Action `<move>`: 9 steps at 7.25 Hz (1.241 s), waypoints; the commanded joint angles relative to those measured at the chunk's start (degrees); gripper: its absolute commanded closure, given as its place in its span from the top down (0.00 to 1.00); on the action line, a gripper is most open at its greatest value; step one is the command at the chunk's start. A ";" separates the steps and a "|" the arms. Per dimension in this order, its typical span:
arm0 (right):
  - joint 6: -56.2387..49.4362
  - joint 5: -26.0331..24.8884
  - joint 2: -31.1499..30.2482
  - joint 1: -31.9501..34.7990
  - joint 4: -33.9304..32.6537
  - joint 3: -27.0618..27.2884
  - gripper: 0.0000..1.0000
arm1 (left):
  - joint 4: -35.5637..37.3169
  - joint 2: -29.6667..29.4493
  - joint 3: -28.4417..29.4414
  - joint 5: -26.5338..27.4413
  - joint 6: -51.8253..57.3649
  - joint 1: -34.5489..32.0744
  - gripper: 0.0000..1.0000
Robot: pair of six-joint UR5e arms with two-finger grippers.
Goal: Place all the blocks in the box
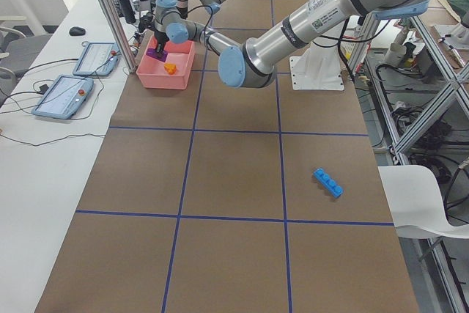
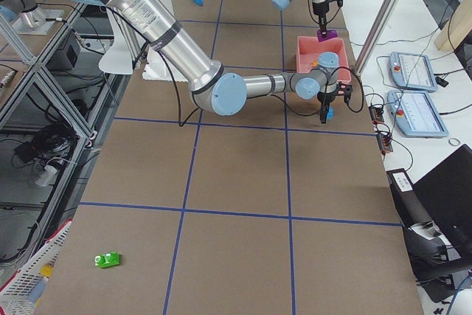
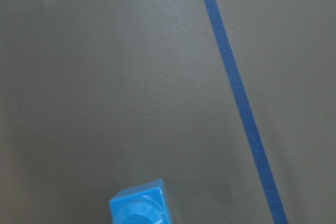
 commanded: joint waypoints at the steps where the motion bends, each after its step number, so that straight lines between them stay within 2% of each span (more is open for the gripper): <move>1: 0.19 -0.50 1.18 -0.61 0.40 -1.10 0.93 | -0.55 -0.69 1.55 1.23 -0.19 0.96 0.48; 2: 0.19 -1.29 2.76 -1.14 0.58 -3.11 0.85 | -0.64 -0.69 1.46 1.32 -0.11 1.04 0.55; 3: 0.19 -1.99 2.86 -1.23 1.01 -3.39 0.69 | -0.55 -0.69 1.46 1.32 -0.10 1.05 0.62; 4: 0.19 -2.00 2.86 -1.23 1.28 -3.39 0.29 | -0.64 -0.69 1.37 1.32 -0.10 1.05 1.00; 5: 0.11 -2.00 2.86 -1.23 1.37 -3.39 0.00 | -0.64 -0.69 1.11 1.32 0.07 0.78 1.00; 7: -0.25 -1.65 2.86 0.34 1.46 -1.74 0.00 | -0.47 -0.60 0.23 0.97 0.60 -0.26 1.00; 8: -0.16 0.00 2.95 2.09 0.94 1.15 0.00 | 0.23 0.79 -2.82 0.01 1.47 -0.79 1.00; 9: 0.10 1.85 6.52 3.76 -3.16 2.22 0.00 | 1.80 4.20 -6.68 -3.74 3.04 -1.23 1.00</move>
